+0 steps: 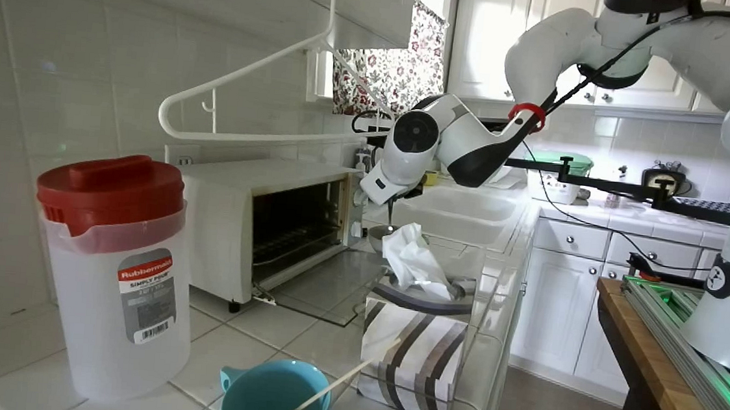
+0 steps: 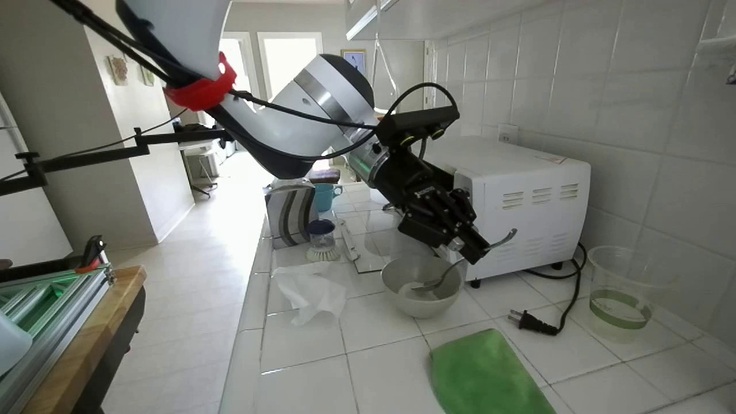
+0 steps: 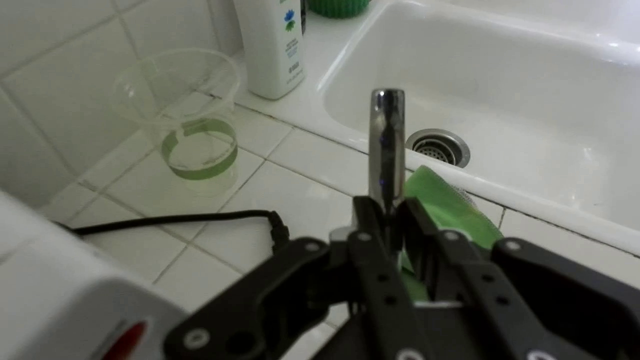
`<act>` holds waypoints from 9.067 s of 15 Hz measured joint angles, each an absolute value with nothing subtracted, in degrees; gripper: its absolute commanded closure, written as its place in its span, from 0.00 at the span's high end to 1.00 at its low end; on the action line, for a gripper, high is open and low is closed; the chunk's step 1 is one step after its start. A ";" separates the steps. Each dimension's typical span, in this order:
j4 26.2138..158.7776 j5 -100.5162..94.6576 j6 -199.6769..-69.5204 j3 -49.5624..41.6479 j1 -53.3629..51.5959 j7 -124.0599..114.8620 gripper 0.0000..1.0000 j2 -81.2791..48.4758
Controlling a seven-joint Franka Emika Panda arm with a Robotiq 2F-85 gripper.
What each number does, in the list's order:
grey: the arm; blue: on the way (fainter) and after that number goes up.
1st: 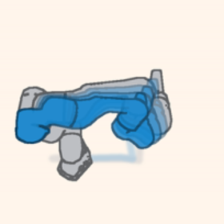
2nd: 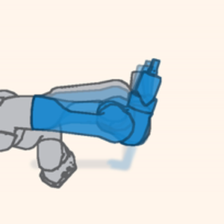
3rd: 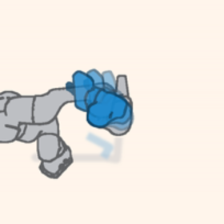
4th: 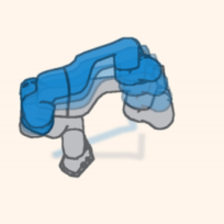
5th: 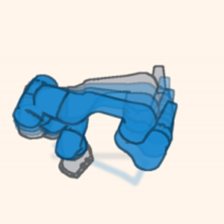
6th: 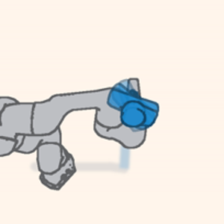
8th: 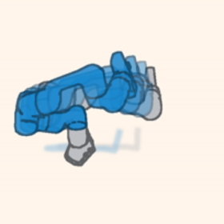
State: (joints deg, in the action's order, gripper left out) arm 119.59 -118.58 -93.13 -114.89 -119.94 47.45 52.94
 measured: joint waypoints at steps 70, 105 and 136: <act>115.42 -103.60 -117.37 -110.35 -102.06 54.57 0.05 61.39; 124.76 -65.00 -97.72 -84.80 -84.35 51.17 1.00 52.51; 125.32 -32.92 -109.34 -86.94 -87.56 3.51 1.00 26.40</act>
State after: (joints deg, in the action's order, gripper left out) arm 125.32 -32.92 -109.34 -86.94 -87.56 3.51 26.40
